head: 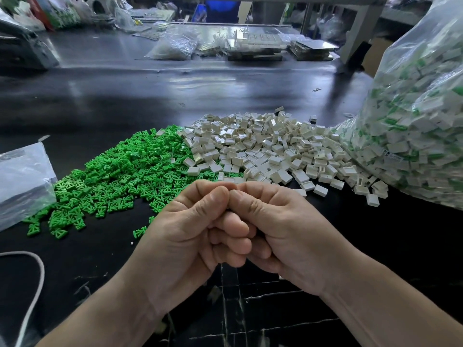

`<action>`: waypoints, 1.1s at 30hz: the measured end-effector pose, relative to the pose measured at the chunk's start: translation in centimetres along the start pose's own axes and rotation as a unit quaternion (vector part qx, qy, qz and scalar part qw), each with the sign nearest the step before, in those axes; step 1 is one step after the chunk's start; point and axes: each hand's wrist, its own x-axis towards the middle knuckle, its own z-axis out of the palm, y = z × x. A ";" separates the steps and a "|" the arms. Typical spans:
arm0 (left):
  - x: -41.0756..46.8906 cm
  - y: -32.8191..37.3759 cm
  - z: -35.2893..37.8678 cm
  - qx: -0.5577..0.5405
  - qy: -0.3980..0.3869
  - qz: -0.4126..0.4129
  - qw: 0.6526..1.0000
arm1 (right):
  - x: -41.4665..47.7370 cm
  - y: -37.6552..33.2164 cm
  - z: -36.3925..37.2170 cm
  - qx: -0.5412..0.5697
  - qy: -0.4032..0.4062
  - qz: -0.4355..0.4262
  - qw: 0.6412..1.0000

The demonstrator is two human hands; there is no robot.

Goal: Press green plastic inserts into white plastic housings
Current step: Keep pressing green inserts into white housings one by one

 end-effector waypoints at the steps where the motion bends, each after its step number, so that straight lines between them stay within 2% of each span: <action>1: 0.1 0.0 0.0 0.007 0.006 0.005 1.000 | 0.0 0.0 0.0 0.001 0.002 0.001 1.000; 12: 0.1 -0.3 0.5 0.020 0.031 0.024 0.999 | 0.0 0.0 -0.1 -0.010 0.010 -0.003 1.000; 17: 0.0 0.2 0.5 0.172 0.089 0.071 0.978 | 0.4 0.2 -0.6 -0.036 0.040 -0.010 0.998; 18: -0.1 0.3 0.4 0.232 0.099 0.093 0.963 | 0.5 0.2 -0.6 -0.040 0.043 -0.011 0.998; 21: -0.7 0.5 0.0 0.425 0.115 0.162 0.883 | 0.5 -0.1 -0.6 -0.026 0.032 -0.006 0.999; 25: -1.1 0.7 0.4 0.520 0.138 0.208 0.817 | 0.4 -0.3 -0.5 -0.025 0.024 0.007 0.999; 28: -1.0 0.7 0.7 0.630 0.172 0.259 0.712 | 0.4 -0.4 -0.4 -0.029 0.017 0.007 0.999; 30: -0.9 0.7 0.9 0.644 0.177 0.280 0.690 | 0.4 -0.4 -0.3 -0.015 0.003 0.004 1.000; 33: -0.9 0.6 0.8 0.644 0.171 0.280 0.691 | 0.7 -0.4 -0.9 0.038 -0.022 -0.002 0.999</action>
